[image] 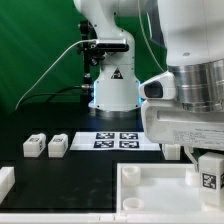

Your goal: Assemble one leg

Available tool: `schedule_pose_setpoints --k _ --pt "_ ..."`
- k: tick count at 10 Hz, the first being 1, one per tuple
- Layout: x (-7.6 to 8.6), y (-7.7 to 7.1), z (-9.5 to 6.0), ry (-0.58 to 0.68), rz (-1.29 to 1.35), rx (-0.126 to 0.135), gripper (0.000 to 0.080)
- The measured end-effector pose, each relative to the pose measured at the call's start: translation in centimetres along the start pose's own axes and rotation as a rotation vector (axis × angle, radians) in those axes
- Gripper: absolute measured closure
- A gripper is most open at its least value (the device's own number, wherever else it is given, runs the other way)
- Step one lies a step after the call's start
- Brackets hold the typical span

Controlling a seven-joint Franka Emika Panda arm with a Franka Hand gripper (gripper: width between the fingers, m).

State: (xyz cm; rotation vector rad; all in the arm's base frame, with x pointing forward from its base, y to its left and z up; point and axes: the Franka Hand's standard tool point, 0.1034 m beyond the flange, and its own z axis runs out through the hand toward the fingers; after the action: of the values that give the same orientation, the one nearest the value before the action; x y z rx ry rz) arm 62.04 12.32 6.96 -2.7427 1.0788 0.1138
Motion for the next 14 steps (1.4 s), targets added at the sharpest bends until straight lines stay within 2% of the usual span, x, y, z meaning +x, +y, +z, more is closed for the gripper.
schedule_pose_setpoints --k 4,6,7,8,9,10,12,14 --pt "0.0 -0.9 0.2 -0.064 0.704 0.081 0.0505" --pt "0.0 -0.9 0.2 -0.077 0.781 0.087 0.0505" --pt "0.0 -0.9 0.2 -0.076 0.752 0.088 0.0495" --pt "0.0 -1.0 0.2 -0.073 0.704 0.089 0.0327" --pt "-0.1 -1.0 0.2 -0.071 0.647 0.091 0.0327" --pt "0.1 -0.9 0.1 -0.064 0.558 0.097 0.0189" --pt "-0.4 -1.3 -0.4 0.003 0.157 0.038 0.0161" --pt "-0.2 -1.1 -0.2 0.003 -0.025 0.041 0.0153"
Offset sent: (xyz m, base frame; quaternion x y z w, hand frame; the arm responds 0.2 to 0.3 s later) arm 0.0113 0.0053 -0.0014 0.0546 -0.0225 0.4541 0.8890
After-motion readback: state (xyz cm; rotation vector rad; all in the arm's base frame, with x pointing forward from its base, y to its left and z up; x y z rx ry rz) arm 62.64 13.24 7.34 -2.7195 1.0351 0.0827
